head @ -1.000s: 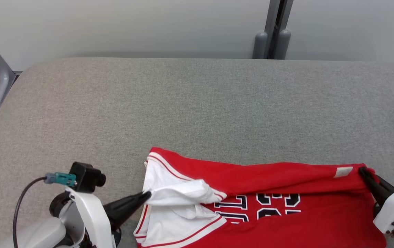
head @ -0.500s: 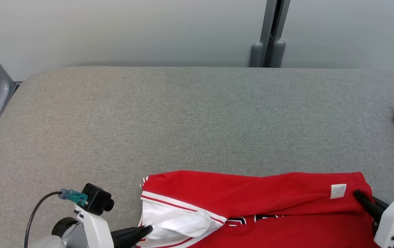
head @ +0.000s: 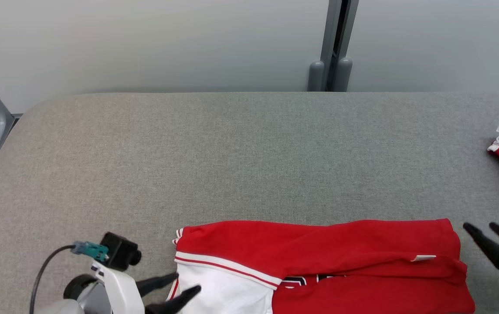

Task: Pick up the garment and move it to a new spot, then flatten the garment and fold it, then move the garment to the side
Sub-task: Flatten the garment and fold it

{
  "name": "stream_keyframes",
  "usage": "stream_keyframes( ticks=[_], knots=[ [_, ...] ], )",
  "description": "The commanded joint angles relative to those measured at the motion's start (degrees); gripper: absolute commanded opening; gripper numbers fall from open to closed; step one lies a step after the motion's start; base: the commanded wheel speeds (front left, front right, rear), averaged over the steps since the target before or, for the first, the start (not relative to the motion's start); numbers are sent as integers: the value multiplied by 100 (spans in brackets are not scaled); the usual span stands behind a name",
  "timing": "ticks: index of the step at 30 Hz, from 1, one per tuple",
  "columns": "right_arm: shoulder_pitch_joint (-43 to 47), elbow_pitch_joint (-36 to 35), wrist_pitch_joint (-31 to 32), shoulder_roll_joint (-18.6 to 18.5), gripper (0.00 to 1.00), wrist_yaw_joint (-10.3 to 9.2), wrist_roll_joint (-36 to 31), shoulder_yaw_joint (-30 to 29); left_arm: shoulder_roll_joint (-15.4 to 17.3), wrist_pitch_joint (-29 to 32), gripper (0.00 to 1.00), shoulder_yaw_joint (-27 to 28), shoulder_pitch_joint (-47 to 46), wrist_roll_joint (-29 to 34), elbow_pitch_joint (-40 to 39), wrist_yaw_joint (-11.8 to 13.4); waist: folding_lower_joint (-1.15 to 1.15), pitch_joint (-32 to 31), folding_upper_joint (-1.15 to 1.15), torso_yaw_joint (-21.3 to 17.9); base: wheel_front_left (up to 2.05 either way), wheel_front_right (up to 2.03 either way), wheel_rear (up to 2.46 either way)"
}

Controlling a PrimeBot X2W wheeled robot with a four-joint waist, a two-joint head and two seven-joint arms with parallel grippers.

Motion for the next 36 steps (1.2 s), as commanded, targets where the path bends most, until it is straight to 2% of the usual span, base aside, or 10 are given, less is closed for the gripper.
stream_keyframes(
  ticks=[1,7,10,13,15,20,23,28,30,36],
  knots=[
    [-67,8,-331,-65,100,-2,35,-127,-29,-248,100,171,8,8,26,38,0,-26,0,-27,0,0,0],
    [-38,119,-860,143,100,-2,-166,-778,-362,-1562,100,808,9,148,313,317,0,-99,0,-71,0,0,0],
    [131,169,-863,412,100,-2,-706,-1747,-583,-2099,100,1125,88,171,495,401,0,-124,0,-106,0,0,0],
    [585,142,-860,828,100,-2,-1479,-2951,-886,-2302,100,1601,204,296,671,496,0,-150,0,-134,0,0,0],
    [940,25,-855,1140,100,-1,-2092,-3769,-1151,-2329,100,2202,365,472,736,508,0,-159,0,-155,0,0,0],
    [1840,-463,-852,1943,100,-2,-3470,-5278,-1869,-2325,100,3845,1068,1787,828,508,0,-154,0,-202,0,0,0],
    [2201,-750,-852,2333,100,-2,-4137,-5709,-2310,-2326,100,4554,1546,2770,929,452,0,-162,0,-241,0,0,0],
    [2534,-978,-853,2826,100,-2,-4728,-6042,-3014,-2327,100,5400,2195,4009,1053,149,0,-150,0,-285,0,0,0],
    [2617,-916,-853,2951,100,-1,-4842,-6088,-3301,-2328,100,5688,2419,4304,1147,35,0,-138,0,-284,0,0,0],
    [2689,-539,-853,3171,100,-2,-4739,-6244,-3735,-2328,100,6084,2607,4861,1341,-153,0,-78,0,-224,0,0,0]
  ],
)
